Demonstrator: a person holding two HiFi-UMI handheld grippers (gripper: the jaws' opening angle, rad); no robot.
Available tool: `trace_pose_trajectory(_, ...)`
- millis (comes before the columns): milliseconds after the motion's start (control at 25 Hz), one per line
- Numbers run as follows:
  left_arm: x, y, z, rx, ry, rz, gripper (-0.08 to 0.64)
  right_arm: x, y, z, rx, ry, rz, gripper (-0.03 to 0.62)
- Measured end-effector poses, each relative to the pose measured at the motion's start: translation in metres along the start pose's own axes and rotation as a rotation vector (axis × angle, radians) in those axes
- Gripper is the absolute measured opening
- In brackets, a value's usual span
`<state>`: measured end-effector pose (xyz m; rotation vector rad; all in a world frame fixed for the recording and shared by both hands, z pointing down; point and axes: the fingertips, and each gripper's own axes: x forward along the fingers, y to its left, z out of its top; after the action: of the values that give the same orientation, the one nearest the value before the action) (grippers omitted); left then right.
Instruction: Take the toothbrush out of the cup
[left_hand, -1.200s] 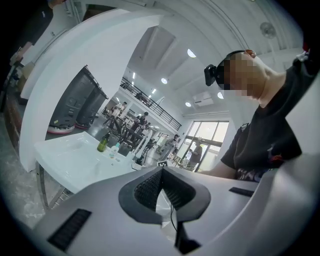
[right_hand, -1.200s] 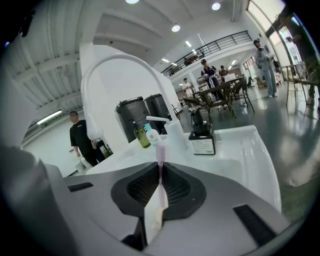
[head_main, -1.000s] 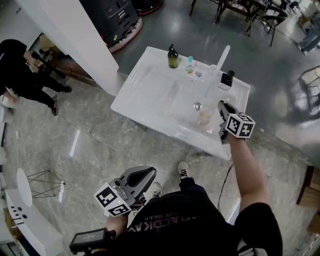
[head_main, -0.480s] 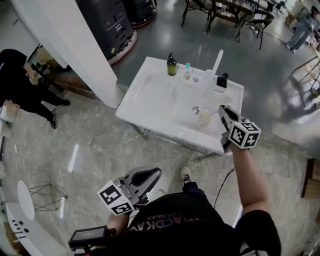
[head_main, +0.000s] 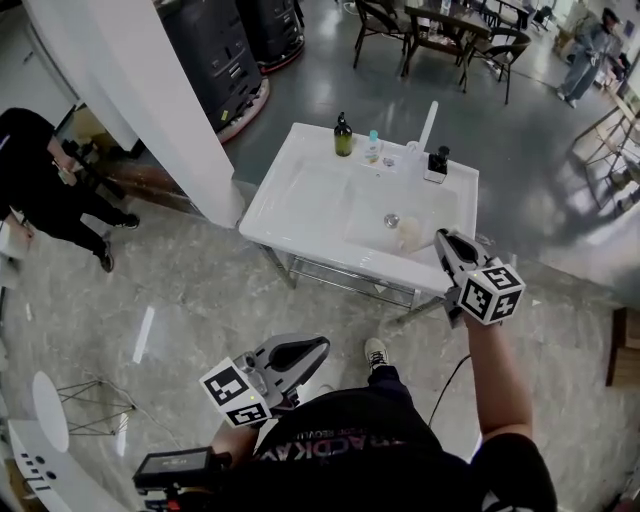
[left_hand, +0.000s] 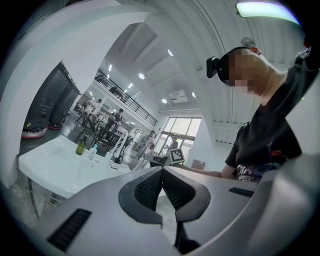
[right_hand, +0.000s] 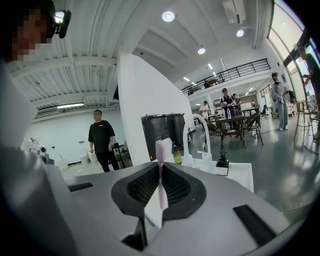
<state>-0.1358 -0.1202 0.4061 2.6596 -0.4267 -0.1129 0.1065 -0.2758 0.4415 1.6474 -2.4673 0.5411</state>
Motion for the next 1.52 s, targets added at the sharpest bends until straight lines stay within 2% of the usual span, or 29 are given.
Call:
trace_pose_trajectory(400, -0.027, -0.031, -0.009, 0.01, 0.018, -0.086, 0.008, -0.053, 0.089, -0.002, -0.063, -0.027, 0.026, 0.028)
trace_pose_trajectory(840, -0.034, -0.054, -0.034, 0.025, 0.064, -0.15, 0.008, -0.101, 0.149, -0.025, -0.089, -0.038, 0.024, 0.028)
trace_pose_trajectory(1040, -0.028, -0.06, -0.034, 0.025, 0.08, -0.154, 0.007, -0.122, 0.174, -0.031, -0.088, -0.05, 0.032, 0.028)
trace_pose_trajectory(1320, -0.009, -0.074, -0.039, 0.032, 0.094, -0.159, 0.008, -0.152, 0.184, -0.045, -0.09, -0.034, 0.062, 0.028)
trace_pose_trajectory(1520, 0.009, -0.088, -0.043, 0.005, 0.102, -0.143, 0.007, -0.173, 0.182, -0.046, -0.075, -0.039, 0.088, 0.028)
